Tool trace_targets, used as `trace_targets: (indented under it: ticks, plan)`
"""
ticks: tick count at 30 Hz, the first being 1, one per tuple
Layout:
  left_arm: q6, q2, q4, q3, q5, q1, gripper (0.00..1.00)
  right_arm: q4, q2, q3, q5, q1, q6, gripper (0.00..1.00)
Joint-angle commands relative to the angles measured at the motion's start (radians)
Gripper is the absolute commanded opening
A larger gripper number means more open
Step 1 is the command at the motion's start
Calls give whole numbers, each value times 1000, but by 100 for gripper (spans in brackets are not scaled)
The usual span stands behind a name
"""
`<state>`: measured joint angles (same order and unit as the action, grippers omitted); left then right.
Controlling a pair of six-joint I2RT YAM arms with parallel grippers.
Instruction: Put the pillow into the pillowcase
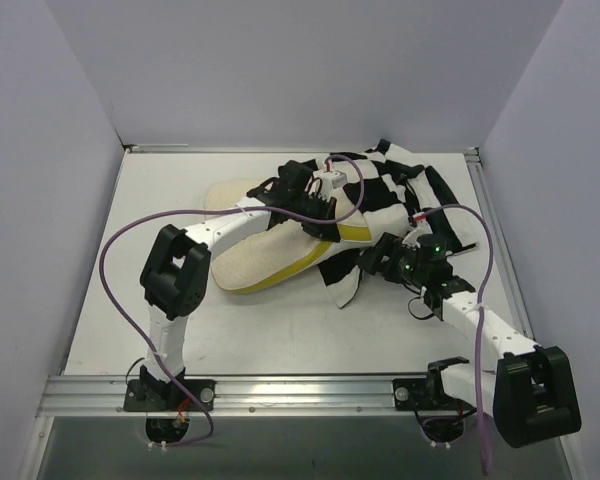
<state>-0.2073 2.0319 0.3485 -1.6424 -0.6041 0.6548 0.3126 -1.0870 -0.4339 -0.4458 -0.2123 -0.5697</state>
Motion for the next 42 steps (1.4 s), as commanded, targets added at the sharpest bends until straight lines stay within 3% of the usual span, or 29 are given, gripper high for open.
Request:
trace_targets:
  ticks: [1,3,4,6,7,9,11,14,16,20,23,24,25,28,29,31,32,34,35,38,42]
  plan:
    - [-44,-42,-71,-2,-45,-12,0,92,-69,-40,-5,-13,-15,70]
    - [-53,-48,-81,0,-48,-12,0,92,-97,-66,-7,-24,25,64]
    - [-69,-48,-92,1,-51,-12,0,91,-134,-72,-4,-35,33,49]
    - [-89,-52,-121,3,-57,-12,0,108,-166,-83,-31,-44,15,32]
    - [-116,-53,-135,4,-57,-15,0,126,-175,-85,-63,-50,-5,14]
    - [-150,-73,-193,18,-46,-26,0,158,-154,-123,-166,-132,-57,0]
    - [-228,-102,-308,59,-40,-44,0,192,-96,-167,-211,-259,-106,0]
    - [-277,-113,-335,59,-26,-69,0,204,-27,-236,-261,-373,-217,0]
    - [-250,-131,-333,70,-5,-66,0,201,-2,-241,-307,-386,-266,0]
    - [-239,-189,-335,232,23,-52,0,105,13,-172,-333,-354,-256,0]
    - [-207,-231,-319,364,52,-38,0,15,13,-151,-413,-280,-256,11]
    - [-195,-243,-304,395,56,-35,0,-19,33,-161,-433,-260,-240,26]
    - [-169,-254,-274,433,56,-24,0,-61,51,-193,-450,-236,-220,34]
    - [-95,-280,-194,539,35,2,0,-245,133,-267,-494,-176,-96,49]
    - [-83,-288,-175,558,33,18,0,-377,148,-346,-475,-162,-58,54]
    - [-67,-295,-160,608,26,26,0,-507,136,-435,-444,-119,65,54]
    - [-67,-302,-158,622,26,28,0,-652,121,-518,-350,-114,105,54]
    - [-75,-306,-175,641,20,26,0,-790,49,-581,-269,-119,227,46]
    - [-81,-312,-195,647,6,26,0,-819,20,-607,-157,-121,243,41]
    - [-112,-322,-258,641,-6,29,0,-825,-65,-609,-87,-136,271,38]
    - [-133,-328,-307,627,7,32,0,-810,-184,-658,18,-199,294,42]
